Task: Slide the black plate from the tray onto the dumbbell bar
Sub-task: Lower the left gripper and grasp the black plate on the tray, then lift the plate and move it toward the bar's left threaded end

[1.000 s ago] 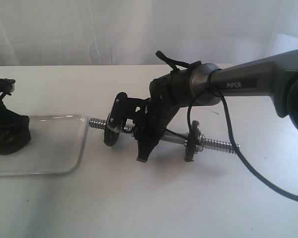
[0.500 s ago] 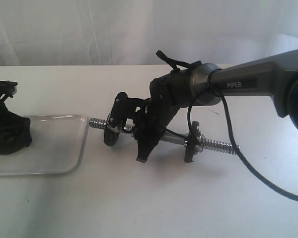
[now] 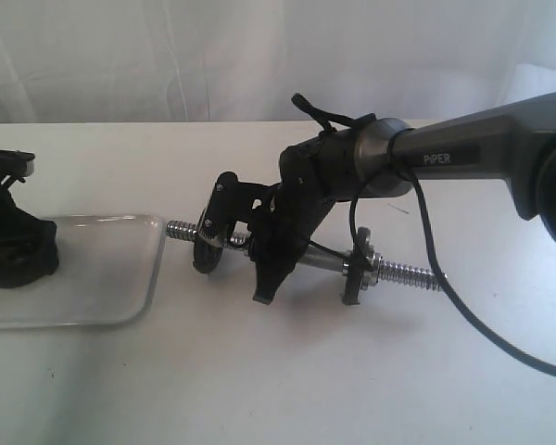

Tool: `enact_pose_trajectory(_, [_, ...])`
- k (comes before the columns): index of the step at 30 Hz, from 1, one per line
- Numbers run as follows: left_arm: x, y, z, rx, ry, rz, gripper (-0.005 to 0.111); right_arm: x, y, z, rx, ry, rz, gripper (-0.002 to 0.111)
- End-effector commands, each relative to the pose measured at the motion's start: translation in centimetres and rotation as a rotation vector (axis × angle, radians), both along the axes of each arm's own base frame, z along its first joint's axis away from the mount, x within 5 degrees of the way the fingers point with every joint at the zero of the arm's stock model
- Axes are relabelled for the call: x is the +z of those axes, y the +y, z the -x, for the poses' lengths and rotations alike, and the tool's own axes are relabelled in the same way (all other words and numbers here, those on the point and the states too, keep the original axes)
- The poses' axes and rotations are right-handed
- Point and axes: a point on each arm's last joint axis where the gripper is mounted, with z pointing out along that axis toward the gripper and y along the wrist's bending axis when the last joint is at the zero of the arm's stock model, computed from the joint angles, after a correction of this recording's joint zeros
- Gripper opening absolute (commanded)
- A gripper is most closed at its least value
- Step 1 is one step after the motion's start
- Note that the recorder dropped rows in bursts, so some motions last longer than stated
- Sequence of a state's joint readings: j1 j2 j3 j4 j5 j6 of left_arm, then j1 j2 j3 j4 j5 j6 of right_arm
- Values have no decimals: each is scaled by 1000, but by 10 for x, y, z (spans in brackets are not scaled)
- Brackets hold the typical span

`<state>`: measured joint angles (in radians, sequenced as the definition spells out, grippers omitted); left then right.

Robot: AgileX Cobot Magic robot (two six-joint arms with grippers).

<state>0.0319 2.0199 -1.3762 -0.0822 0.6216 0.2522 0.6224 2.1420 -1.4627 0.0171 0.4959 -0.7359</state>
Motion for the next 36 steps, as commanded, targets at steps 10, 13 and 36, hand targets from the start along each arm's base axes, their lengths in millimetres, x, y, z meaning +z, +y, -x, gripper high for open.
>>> enact_pose_trajectory(10, [24,-21,-2,-107,45,210,0,27,2,-6,-15,-90,-81,0])
enact_pose_trajectory(13, [25,-22,-2,-105,48,222,0,26,2,-6,-13,-89,-79,0])
enact_pose_trajectory(36, [53,-34,-7,-158,-89,734,0,40,1,-4,18,-117,-86,0])
